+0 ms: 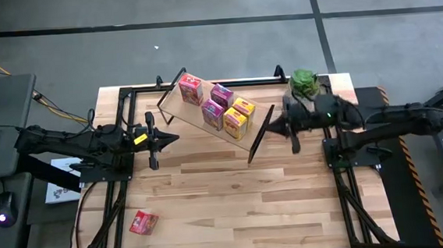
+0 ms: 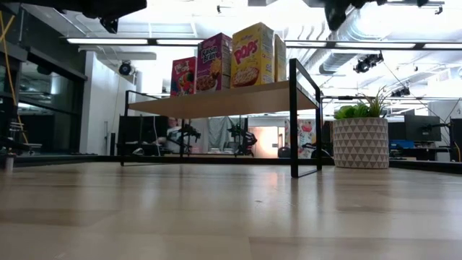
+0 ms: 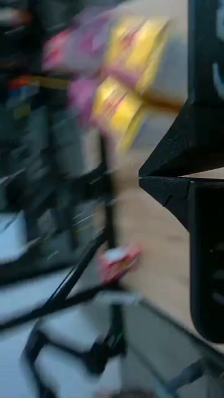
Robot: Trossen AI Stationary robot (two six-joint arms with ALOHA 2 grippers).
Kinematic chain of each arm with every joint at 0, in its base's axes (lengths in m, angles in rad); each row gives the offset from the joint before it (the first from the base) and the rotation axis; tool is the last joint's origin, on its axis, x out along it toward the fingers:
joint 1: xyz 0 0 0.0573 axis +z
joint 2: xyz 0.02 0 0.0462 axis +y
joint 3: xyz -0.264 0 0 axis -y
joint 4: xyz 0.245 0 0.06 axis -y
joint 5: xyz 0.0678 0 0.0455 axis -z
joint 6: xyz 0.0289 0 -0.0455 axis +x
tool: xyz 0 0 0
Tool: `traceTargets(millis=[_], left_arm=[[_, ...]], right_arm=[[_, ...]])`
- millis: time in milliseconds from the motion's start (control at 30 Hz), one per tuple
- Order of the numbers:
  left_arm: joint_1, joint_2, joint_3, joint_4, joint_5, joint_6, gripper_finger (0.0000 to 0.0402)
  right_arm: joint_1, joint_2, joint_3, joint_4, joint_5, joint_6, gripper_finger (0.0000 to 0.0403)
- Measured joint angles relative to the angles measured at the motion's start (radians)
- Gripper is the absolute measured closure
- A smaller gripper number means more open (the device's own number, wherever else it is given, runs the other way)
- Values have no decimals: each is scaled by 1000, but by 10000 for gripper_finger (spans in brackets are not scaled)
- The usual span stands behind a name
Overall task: Stack cereal on shelf
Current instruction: Put the red cereal box aligned with the other red cereal box on the shelf
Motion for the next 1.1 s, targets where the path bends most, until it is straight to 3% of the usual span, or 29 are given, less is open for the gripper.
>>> traceTargets(millis=[167, 267, 500, 633, 867, 1100], left_arm=[[0, 8, 0, 0, 0, 1, 401], [0, 16, 0, -4, 0, 7, 401], [0, 73, 0, 34, -1, 92, 400], [0, 91, 0, 96, -54, 106, 386], [0, 80, 77, -54, -101, 86, 294], [0, 110, 239, -354, -100, -20, 157]], right_arm=[[111, 12, -199, 492, 2, -84, 402], [146, 48, -272, 693, 2, -105, 402], [160, 117, -293, 744, 13, -137, 402], [160, 143, -293, 743, 66, -137, 402], [160, 150, -293, 744, 256, -121, 385], [159, 149, -293, 725, 365, -120, 276]])
